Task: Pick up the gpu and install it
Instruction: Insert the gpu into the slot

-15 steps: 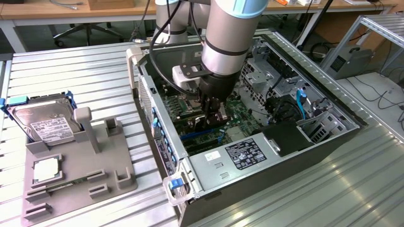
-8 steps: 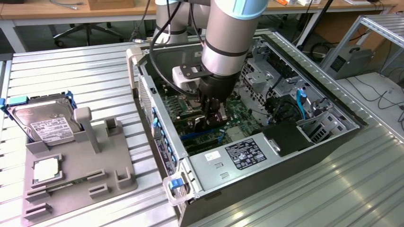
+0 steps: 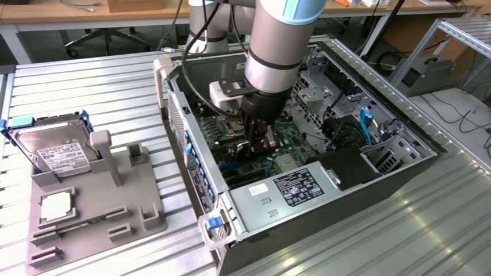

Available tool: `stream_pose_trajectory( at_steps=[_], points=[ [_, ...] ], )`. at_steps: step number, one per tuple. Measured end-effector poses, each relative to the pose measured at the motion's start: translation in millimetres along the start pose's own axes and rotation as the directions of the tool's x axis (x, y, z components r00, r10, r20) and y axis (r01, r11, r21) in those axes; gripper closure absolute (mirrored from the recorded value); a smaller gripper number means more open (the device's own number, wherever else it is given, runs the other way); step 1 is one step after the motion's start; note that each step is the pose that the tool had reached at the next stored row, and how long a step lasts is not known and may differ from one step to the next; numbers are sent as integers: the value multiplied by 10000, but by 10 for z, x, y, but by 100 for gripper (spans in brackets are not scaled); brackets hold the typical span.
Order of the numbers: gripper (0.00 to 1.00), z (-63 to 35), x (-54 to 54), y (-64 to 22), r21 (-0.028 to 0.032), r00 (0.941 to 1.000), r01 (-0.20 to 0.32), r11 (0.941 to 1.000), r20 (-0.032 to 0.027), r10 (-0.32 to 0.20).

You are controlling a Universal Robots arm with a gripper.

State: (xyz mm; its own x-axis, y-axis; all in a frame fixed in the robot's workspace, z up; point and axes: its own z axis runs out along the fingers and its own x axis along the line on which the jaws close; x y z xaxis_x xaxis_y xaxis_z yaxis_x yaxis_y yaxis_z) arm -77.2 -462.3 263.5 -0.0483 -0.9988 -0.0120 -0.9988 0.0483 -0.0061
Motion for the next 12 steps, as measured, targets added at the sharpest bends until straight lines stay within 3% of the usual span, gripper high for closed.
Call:
stream_pose_trajectory(
  at_steps=[12],
  points=[
    [73,0,0,0,-1,10000,70,10000,0,-70]
  ],
)
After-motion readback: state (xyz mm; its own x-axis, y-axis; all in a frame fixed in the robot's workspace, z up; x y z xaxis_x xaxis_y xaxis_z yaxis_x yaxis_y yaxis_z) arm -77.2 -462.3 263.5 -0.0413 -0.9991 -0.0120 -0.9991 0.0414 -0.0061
